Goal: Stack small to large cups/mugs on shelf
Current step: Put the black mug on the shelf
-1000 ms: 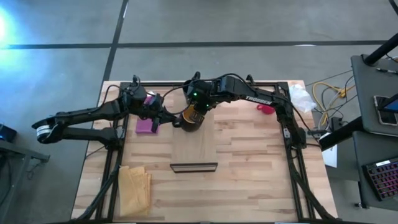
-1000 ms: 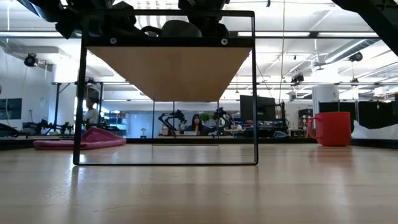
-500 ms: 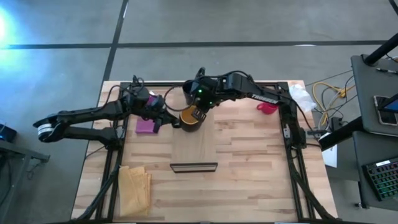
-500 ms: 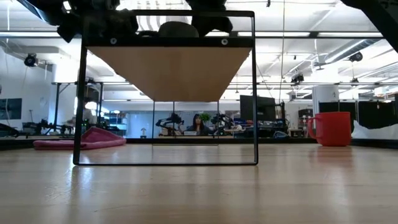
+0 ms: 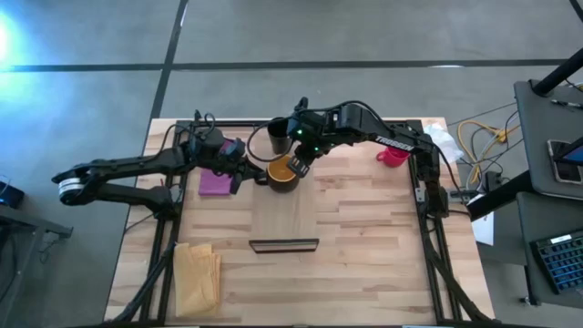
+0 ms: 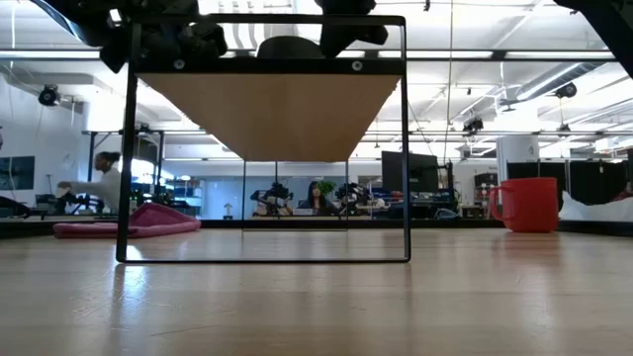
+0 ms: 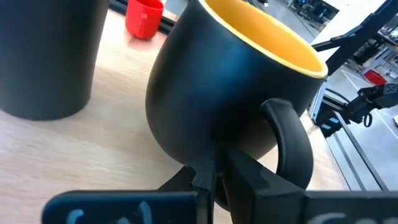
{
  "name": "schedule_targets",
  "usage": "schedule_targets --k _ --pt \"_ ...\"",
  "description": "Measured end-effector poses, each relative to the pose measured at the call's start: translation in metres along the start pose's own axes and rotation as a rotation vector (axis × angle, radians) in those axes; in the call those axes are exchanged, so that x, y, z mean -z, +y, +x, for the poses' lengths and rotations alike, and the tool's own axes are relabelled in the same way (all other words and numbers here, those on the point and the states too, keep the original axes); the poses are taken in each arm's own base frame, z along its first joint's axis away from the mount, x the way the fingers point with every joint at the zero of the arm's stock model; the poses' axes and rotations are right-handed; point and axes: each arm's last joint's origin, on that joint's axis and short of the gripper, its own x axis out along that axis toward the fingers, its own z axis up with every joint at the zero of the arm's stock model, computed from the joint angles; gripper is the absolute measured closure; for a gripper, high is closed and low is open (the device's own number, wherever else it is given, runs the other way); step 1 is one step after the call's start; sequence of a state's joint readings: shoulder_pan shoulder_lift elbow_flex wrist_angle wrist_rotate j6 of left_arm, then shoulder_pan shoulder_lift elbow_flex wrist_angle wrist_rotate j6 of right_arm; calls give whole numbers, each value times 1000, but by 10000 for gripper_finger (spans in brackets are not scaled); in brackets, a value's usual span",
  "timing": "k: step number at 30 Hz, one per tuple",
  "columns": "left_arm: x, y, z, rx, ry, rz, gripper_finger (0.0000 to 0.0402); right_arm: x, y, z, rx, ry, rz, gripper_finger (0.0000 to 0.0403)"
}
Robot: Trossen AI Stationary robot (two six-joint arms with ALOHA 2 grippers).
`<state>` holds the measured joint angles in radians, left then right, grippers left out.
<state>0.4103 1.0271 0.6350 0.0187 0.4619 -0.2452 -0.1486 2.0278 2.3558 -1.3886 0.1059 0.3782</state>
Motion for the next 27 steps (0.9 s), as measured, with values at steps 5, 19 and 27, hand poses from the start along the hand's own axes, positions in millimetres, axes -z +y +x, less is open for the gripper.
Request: schedule_targets --k 5,19,27 --pt "-1 1 3 0 -1 0 391 0 0 1 0 1 15 344" --pt "-1 -11 -27 -92 -27 42 391 10 -4 4 65 97 -7 344" --pt "-3 -16 -36 -92 -62 31 391 14 -1 24 19 148 -12 344"
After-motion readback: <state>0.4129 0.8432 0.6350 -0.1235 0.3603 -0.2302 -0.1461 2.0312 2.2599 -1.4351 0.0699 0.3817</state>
